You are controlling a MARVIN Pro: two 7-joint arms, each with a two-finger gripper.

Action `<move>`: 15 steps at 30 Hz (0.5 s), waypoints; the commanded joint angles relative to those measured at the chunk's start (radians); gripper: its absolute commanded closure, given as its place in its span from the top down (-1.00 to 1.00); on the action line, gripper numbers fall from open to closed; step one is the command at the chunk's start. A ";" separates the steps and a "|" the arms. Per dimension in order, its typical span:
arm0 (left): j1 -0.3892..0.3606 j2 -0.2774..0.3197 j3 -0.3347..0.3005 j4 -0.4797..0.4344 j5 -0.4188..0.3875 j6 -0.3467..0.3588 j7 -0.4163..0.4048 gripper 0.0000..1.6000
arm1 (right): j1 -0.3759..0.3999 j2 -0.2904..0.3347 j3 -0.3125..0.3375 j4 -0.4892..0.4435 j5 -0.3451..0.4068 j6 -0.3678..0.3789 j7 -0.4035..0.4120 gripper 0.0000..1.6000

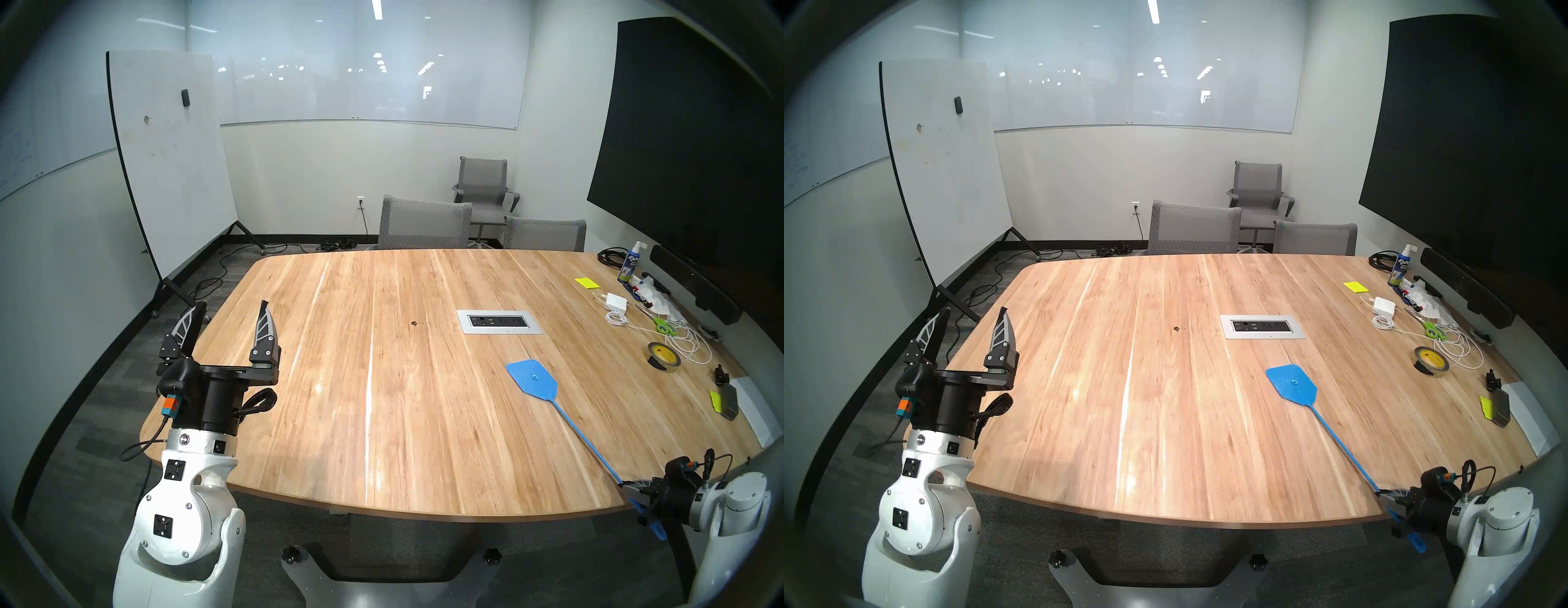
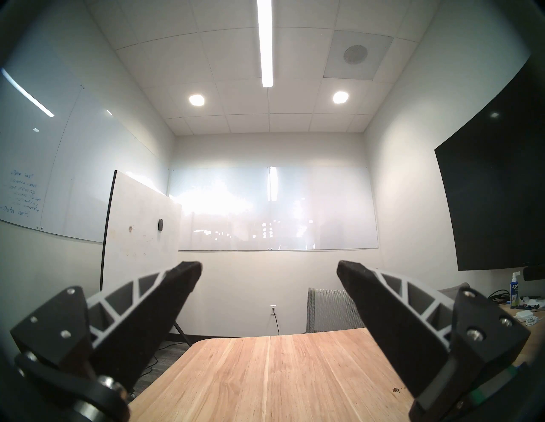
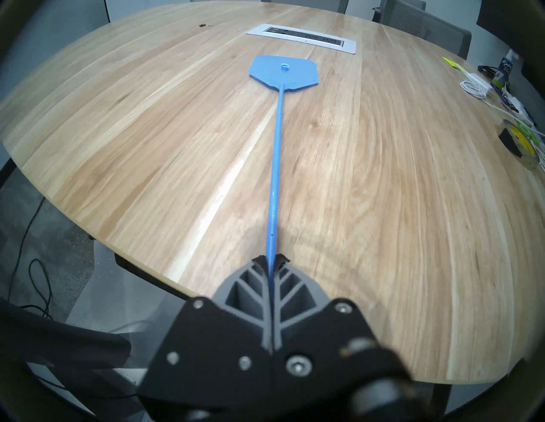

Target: Swat a bug on table

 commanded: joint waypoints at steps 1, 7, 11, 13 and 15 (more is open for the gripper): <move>0.002 0.000 0.001 -0.021 0.000 -0.001 -0.001 1.00 | -0.014 -0.022 0.004 -0.046 0.000 0.010 -0.003 -0.86; 0.002 0.000 0.001 -0.021 0.000 -0.001 -0.001 1.00 | -0.028 -0.039 0.003 -0.068 -0.004 0.018 -0.004 -0.88; 0.002 0.000 0.001 -0.021 0.000 -0.001 -0.001 1.00 | -0.042 -0.049 0.000 -0.076 -0.015 0.029 -0.006 -0.89; 0.002 0.000 0.001 -0.021 0.000 -0.001 -0.001 1.00 | -0.045 -0.054 0.000 -0.076 -0.017 0.028 -0.007 -0.88; 0.002 0.000 0.001 -0.021 0.000 -0.001 -0.001 1.00 | -0.046 -0.058 0.002 -0.078 -0.016 0.030 -0.008 -0.87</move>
